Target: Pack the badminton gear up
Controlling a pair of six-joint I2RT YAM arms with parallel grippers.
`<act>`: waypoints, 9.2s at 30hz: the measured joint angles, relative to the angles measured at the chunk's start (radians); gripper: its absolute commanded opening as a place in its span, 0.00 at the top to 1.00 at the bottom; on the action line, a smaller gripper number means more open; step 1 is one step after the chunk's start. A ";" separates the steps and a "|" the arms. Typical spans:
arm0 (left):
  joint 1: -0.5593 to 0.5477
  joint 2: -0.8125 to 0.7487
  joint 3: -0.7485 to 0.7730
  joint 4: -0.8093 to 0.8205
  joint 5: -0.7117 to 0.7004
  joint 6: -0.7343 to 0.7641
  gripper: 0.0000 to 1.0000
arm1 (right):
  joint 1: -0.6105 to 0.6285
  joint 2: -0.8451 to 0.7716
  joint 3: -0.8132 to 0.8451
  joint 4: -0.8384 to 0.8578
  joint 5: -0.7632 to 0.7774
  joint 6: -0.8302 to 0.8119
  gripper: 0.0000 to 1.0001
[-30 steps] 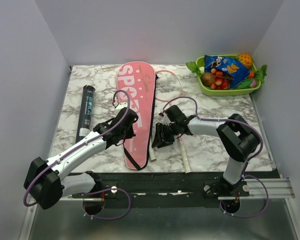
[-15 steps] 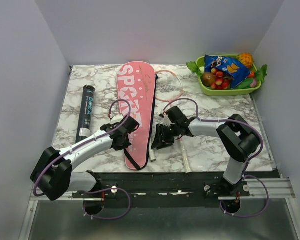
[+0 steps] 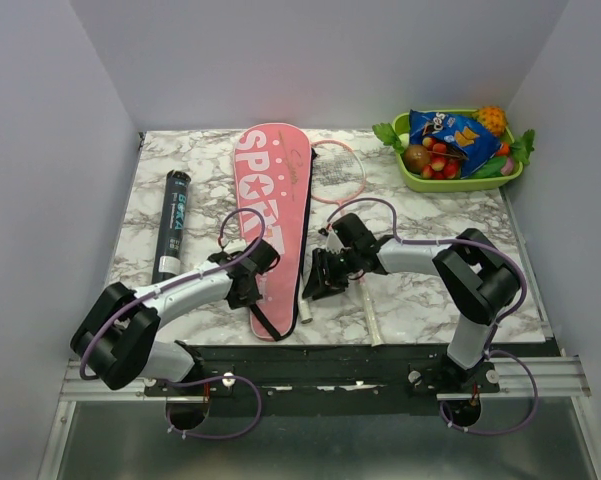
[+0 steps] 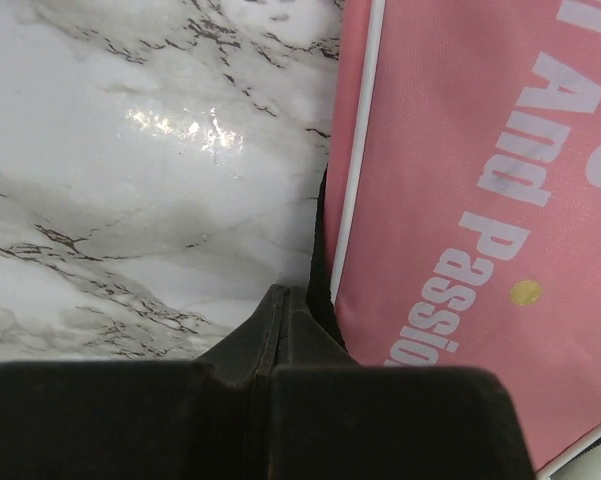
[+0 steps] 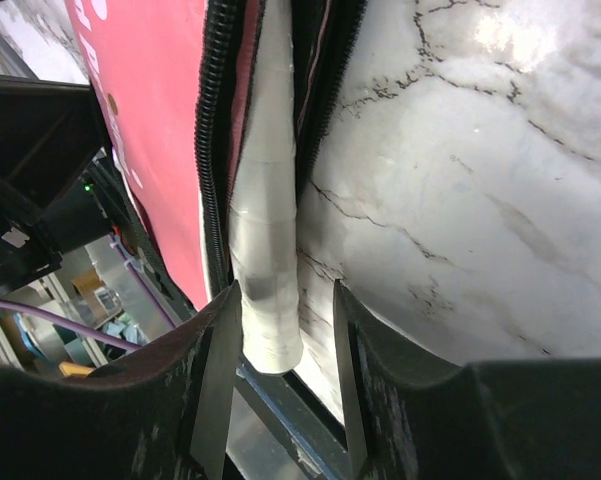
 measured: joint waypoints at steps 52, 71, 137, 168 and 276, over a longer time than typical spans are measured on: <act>0.011 -0.047 -0.059 0.187 0.097 0.078 1.00 | 0.132 0.272 0.163 0.470 -0.174 0.377 0.63; 0.010 -0.194 -0.018 0.031 0.050 0.038 1.00 | 0.034 0.034 0.245 -0.296 0.270 -0.060 0.48; 0.019 -0.214 0.153 0.272 0.241 0.435 0.94 | -0.237 0.395 0.827 -0.772 0.620 -0.378 0.99; -0.265 0.199 0.423 0.109 -0.097 0.390 0.51 | -0.229 -0.033 0.393 -0.824 0.633 -0.336 0.99; -0.320 -0.097 0.239 -0.071 -0.299 0.135 0.45 | 0.165 0.058 0.516 -0.720 0.674 -0.222 0.99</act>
